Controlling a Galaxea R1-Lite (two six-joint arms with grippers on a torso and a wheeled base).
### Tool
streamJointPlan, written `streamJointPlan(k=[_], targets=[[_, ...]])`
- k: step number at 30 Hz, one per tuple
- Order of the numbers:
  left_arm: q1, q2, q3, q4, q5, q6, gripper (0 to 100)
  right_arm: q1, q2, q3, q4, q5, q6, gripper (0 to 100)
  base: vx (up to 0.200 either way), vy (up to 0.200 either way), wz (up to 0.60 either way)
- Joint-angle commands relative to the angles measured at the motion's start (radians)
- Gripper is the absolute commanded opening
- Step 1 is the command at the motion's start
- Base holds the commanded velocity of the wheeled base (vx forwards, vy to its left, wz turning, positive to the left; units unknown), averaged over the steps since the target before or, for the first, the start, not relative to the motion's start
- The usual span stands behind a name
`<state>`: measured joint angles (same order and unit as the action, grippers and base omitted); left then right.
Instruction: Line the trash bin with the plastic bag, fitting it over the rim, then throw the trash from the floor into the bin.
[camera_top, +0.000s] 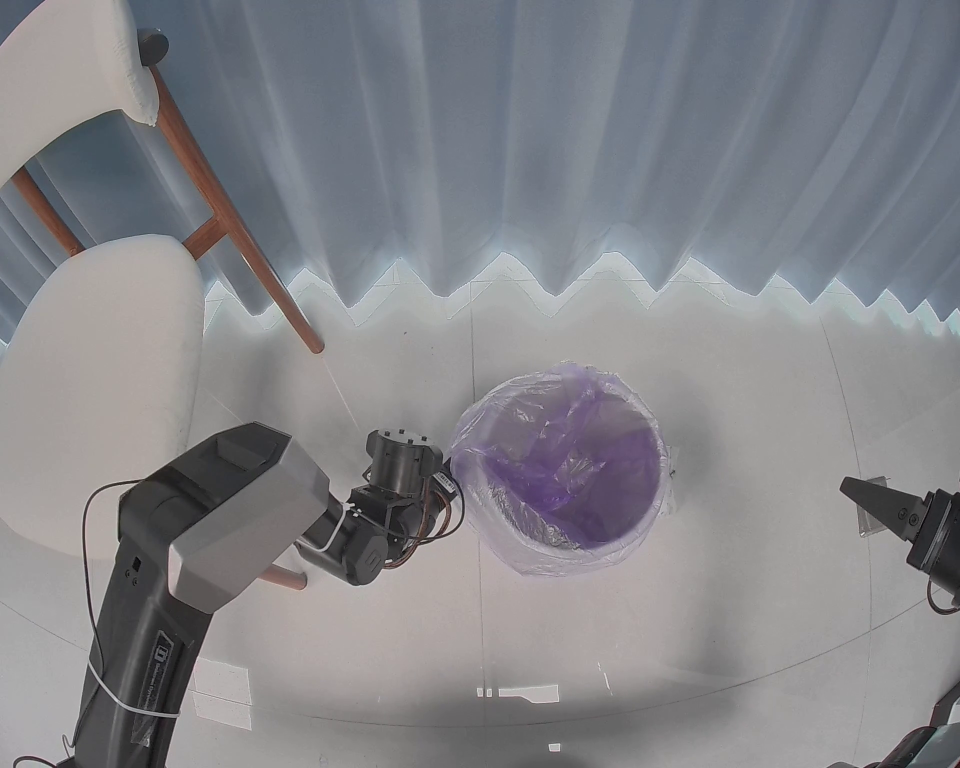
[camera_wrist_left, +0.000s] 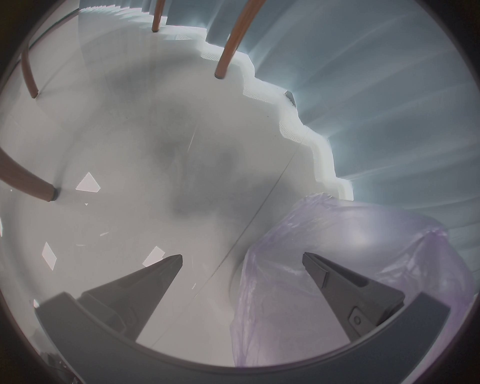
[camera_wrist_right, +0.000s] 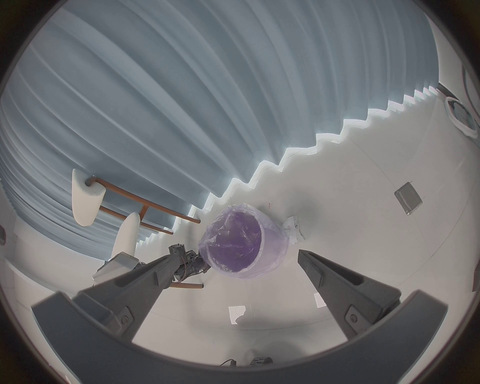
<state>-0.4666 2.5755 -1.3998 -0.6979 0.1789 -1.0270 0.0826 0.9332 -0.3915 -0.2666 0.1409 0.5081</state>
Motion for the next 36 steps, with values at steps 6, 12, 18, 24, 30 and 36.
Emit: streamJointPlan(k=[6,12,18,24,30,36], targets=[[0.011,0.176,-0.369,0.321,0.004,0.025,100,-0.015,0.015,-0.009,-0.002,0.0,0.003,100,0.0,0.0,0.0],[0.023,0.261,-0.573,0.494,0.028,0.025,100,-0.021,0.018,-0.006,-0.005,0.0,0.003,100,0.0,0.0,0.0],[0.022,0.318,-0.6,0.62,0.034,0.025,100,-0.033,0.018,-0.006,-0.005,-0.001,0.003,100,0.0,0.0,0.0],[0.014,0.327,-0.6,0.624,0.034,0.013,100,-0.037,0.016,0.0,-0.005,-0.003,0.003,100,0.0,0.0,0.0],[0.025,0.244,-0.6,0.617,0.031,-0.042,100,-0.043,0.013,0.006,-0.005,-0.001,0.003,100,0.0,0.0,0.0],[0.048,0.161,-0.6,0.624,0.033,-0.07,100,-0.05,0.01,0.006,-0.005,-0.001,0.003,100,0.0,0.0,0.0]])
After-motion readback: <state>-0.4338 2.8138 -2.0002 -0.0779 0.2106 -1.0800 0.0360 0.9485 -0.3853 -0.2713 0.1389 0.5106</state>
